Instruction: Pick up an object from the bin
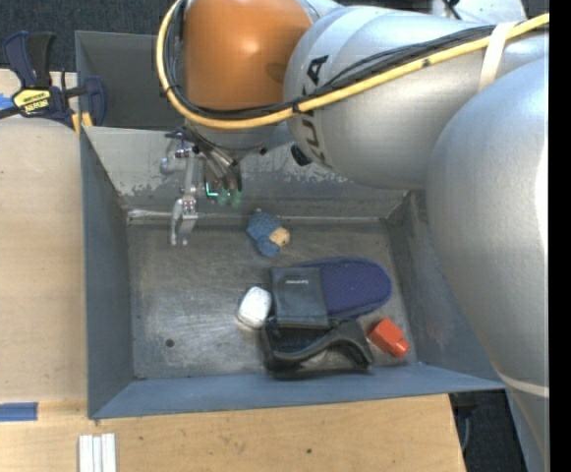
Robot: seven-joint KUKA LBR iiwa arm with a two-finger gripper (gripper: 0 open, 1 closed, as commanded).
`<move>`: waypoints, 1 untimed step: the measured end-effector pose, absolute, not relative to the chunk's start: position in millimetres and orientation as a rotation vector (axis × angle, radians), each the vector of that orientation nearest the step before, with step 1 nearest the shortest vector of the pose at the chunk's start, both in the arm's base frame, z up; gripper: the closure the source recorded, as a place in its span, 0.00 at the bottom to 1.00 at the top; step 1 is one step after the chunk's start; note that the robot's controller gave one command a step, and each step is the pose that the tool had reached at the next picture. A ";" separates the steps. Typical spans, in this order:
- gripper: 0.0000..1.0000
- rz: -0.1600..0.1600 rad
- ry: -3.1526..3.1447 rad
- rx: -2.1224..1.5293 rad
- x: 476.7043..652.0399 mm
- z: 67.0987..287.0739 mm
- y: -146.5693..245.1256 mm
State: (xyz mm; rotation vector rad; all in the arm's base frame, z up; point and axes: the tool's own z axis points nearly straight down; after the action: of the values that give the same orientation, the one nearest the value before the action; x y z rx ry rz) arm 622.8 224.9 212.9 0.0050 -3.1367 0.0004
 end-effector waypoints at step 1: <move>0.00 -0.004 -3.142 -0.165 628.6 82.8 239.8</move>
Offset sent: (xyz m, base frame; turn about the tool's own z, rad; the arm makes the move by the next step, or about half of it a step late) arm 0.0048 0.0156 -0.1429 0.1095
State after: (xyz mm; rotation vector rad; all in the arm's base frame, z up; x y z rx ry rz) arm 628.6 239.8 82.8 -0.1650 -3.1420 -0.0042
